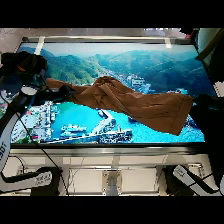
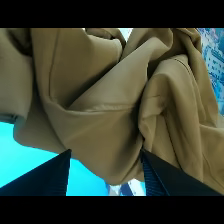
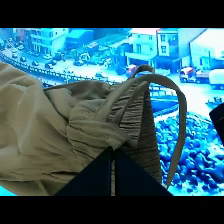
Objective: Fold the clothes and pants, and hang the long-sleeved shirts on hangers.
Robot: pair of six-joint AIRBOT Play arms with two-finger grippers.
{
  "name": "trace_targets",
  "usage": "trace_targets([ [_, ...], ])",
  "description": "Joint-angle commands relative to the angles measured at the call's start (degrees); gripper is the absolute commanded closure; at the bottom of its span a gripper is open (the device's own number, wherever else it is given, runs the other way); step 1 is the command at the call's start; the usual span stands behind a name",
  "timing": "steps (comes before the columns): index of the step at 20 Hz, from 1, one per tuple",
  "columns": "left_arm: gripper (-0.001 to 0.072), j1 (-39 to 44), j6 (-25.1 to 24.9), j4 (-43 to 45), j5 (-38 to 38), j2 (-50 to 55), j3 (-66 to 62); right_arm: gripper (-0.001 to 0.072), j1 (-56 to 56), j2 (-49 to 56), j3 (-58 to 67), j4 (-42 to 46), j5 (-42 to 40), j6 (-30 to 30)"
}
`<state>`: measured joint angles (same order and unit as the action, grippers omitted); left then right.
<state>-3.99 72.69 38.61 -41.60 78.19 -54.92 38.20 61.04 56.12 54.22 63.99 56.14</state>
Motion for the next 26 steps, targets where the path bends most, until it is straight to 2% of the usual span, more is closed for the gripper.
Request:
trace_targets([
  [1,0.0237,1.3,2.0,0.8,3.9,2.9,0.4,0.0692,0.0,0.0,0.1,2.1,1.5,0.2],
  [3,0.0237,-2.6,4.6,0.7,3.8,2.7,0.4,0.0692,0.0,0.0,0.1,3.9,2.6,0.2],
  [8,0.0237,-15.7,4.9,0.8,-3.0,1.5,0.4,0.0692,0.0,0.0,0.1,4.7,2.6,0.2],
  [11,0.0237,-19.8,4.9,0.8,-1.2,1.5,0.4,0.0692,0.0,0.1,-0.1,4.5,2.9,0.2],
  [13,0.0238,-21.4,4.9,0.8,3.0,1.6,0.4,0.0692,0.0,0.1,-0.1,4.5,3.1,0.2],
  [15,0.0239,-22.4,7.2,0.8,6.9,1.9,0.4,0.0692,0.0,0.1,-0.1,4.5,3.0,0.2],
  [19,0.0239,-22.6,9.6,0.7,8.4,6.0,0.4,0.0692,0.0,0.1,-0.1,4.4,2.6,0.7],
  [24,0.0237,-21.7,7.3,-7.3,10.0,10.8,0.4,0.0692,0.0,0.1,-0.1,4.4,2.7,1.9],
  [26,0.0237,-21.2,6.8,-7.4,11.8,11.2,0.3,0.0692,0.0,0.1,-0.1,4.4,2.7,1.9],
])
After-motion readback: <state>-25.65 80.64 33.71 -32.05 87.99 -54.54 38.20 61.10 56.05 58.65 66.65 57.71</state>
